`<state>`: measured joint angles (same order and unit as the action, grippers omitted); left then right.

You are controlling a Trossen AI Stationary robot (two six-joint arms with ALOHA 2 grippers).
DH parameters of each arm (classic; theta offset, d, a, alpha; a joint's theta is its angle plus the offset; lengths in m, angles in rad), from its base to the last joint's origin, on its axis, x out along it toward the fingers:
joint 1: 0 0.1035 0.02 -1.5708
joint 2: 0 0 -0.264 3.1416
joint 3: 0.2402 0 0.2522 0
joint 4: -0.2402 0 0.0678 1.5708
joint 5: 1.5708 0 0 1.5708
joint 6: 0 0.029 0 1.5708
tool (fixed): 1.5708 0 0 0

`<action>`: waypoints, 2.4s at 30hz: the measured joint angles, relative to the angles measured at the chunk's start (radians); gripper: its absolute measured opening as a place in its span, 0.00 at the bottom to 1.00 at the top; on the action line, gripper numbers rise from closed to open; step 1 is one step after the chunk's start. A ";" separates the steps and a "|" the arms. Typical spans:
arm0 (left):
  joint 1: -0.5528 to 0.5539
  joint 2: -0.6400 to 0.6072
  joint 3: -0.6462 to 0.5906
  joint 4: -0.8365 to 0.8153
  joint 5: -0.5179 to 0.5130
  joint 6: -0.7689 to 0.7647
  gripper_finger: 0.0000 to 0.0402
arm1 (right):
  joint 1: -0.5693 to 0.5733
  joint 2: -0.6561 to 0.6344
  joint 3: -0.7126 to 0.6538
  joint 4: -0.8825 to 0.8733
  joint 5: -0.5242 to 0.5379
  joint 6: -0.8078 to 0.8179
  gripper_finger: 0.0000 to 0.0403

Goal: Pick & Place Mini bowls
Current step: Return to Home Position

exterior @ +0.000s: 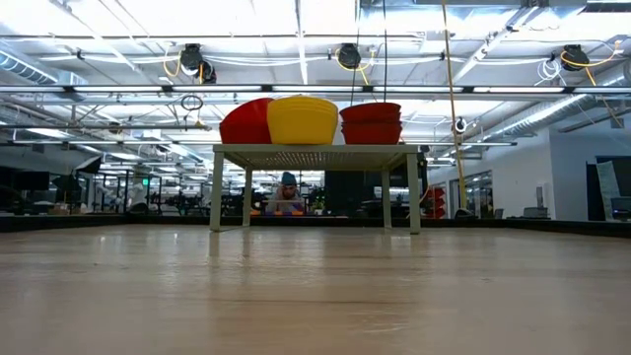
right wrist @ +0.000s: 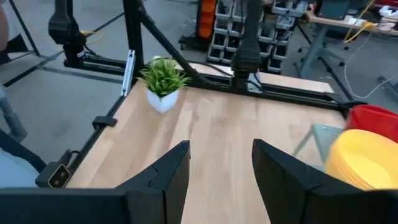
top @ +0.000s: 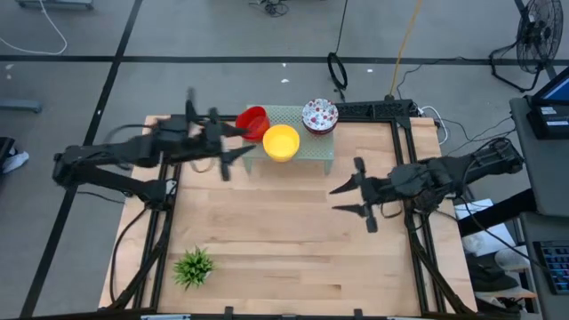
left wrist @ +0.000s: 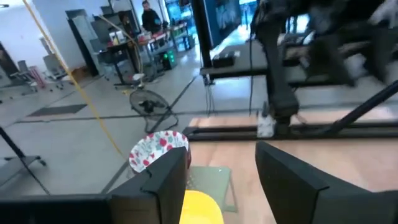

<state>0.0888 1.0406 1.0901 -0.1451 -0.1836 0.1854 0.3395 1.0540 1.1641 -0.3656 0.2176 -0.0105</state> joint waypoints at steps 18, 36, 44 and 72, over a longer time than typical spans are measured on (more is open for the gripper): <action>-0.070 -0.475 0.000 -0.564 0.061 -0.301 0.48 | -0.019 -0.246 -0.225 -0.039 0.152 0.073 0.40; -0.074 -0.552 0.000 -0.607 0.096 -0.434 0.50 | -0.019 -0.471 -0.862 0.734 0.152 0.160 0.40; -0.074 -0.552 -0.030 -0.612 0.090 -0.476 0.50 | -0.019 -0.546 -1.015 0.951 0.152 0.157 0.40; -0.253 -0.557 -0.854 0.482 0.131 -0.564 0.50 | -0.019 -0.586 -1.149 1.015 0.150 0.208 0.40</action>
<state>-0.1641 0.4831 0.2362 0.3369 -0.0528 -0.3784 0.3206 0.4675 0.0151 0.6499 0.3672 0.1971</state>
